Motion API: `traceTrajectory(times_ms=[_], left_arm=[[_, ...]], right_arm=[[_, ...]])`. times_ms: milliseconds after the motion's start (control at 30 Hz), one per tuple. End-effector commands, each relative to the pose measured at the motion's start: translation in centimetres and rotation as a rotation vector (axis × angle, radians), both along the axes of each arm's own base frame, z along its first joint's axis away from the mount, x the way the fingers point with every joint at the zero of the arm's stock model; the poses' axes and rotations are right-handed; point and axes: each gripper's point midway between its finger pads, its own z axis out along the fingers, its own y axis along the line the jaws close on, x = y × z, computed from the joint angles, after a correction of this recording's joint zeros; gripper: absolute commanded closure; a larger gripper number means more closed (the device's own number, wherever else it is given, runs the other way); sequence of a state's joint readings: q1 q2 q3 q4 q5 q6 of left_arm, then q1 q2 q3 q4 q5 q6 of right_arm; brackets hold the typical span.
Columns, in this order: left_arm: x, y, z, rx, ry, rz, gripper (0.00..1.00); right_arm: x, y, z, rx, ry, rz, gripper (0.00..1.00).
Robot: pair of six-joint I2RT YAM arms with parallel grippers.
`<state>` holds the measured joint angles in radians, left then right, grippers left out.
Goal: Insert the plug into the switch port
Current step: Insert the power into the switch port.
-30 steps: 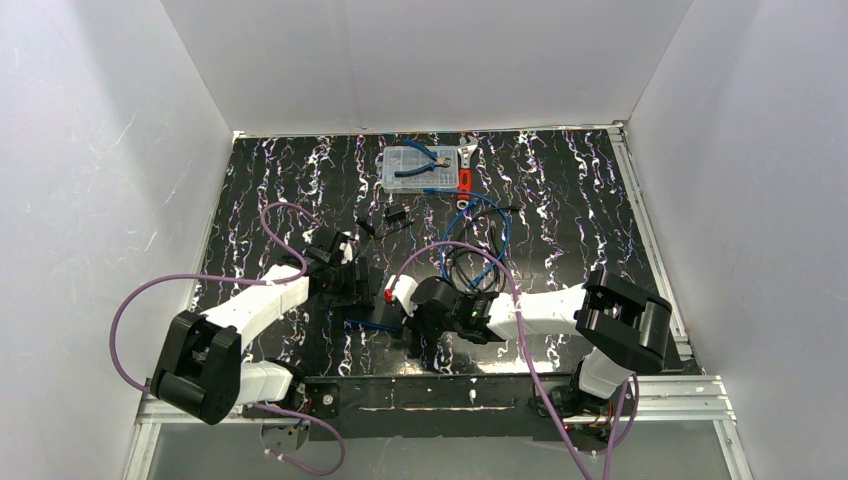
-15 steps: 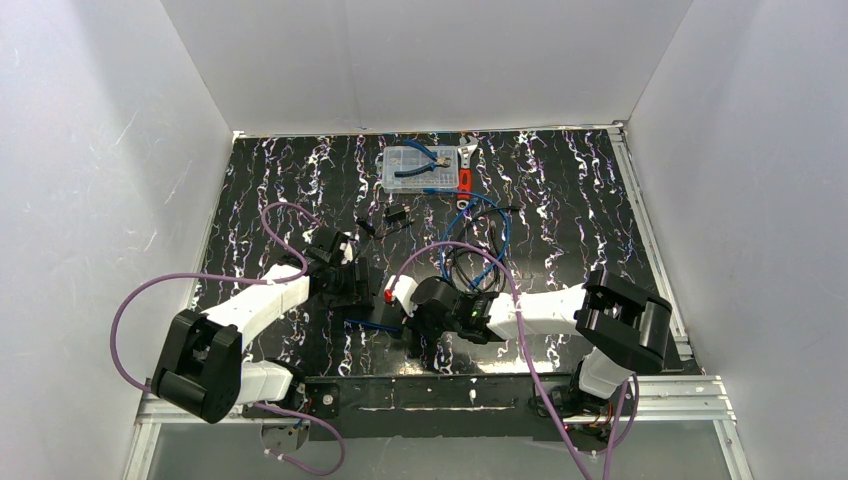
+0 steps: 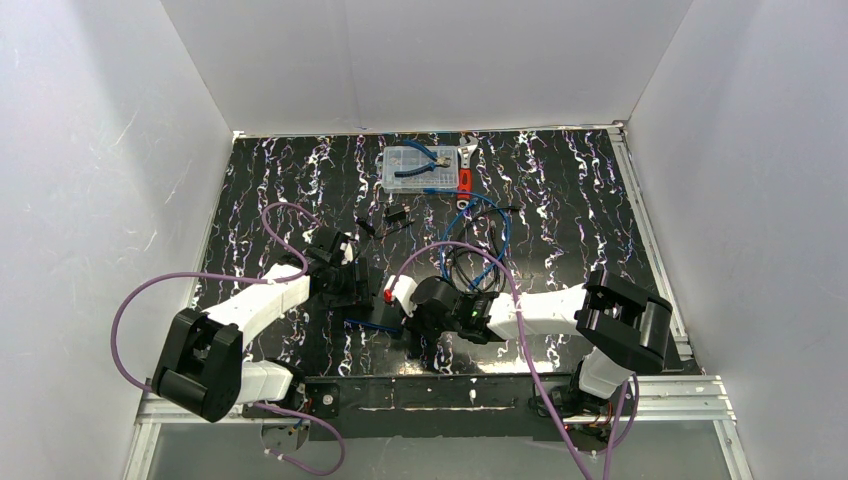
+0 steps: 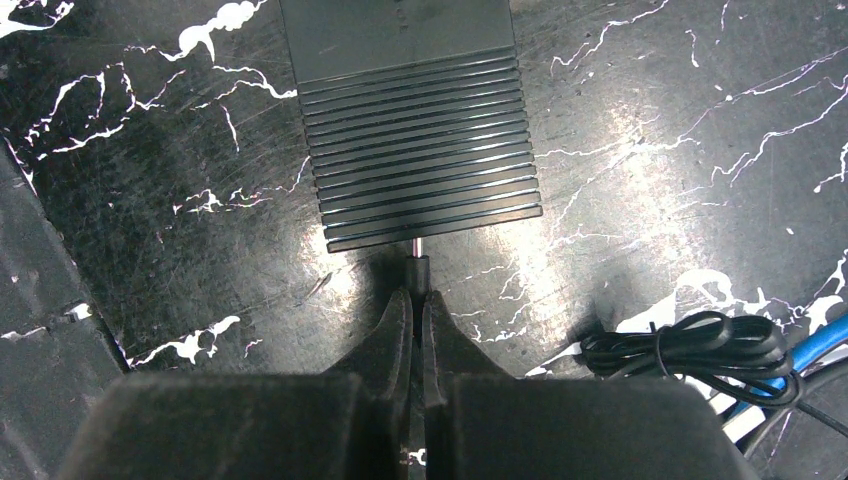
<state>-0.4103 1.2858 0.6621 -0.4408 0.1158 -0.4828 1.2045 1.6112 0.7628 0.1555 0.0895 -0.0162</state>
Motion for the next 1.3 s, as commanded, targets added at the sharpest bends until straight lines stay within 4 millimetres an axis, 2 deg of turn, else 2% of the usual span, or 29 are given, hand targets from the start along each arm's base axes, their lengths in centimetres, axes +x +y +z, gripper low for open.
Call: traceTrajectory(times_ms=[0,267,467,967,1267], left_arm=[[-0.1,-0.3,0.2,-0.006,-0.001,-0.017,0.32],[-0.4,-0.6,0.2,-0.018,0.003,-0.026,0.33],[-0.8,-0.9,0.1,-0.027,0.008,-0.031,0.34],[-2.1,-1.6,0.0,-0.060,0.001,-0.048,0.36],[-2.7,-2.1,-0.1,-0.075,-0.008,-0.070,0.37]], right_arm=[[0.4,1.7,2.6,0.105,-0.033,0.016,0.99],[0.6,1.9,2.5,0.102,-0.043,0.018,0.99],[1.1,2.0,3.2,0.100,-0.086,0.034,0.99],[2.6,4.1,5.6,0.123,-0.196,0.100,0.99],[2.3,5.4,6.8,0.143,-0.223,0.182,0.99]])
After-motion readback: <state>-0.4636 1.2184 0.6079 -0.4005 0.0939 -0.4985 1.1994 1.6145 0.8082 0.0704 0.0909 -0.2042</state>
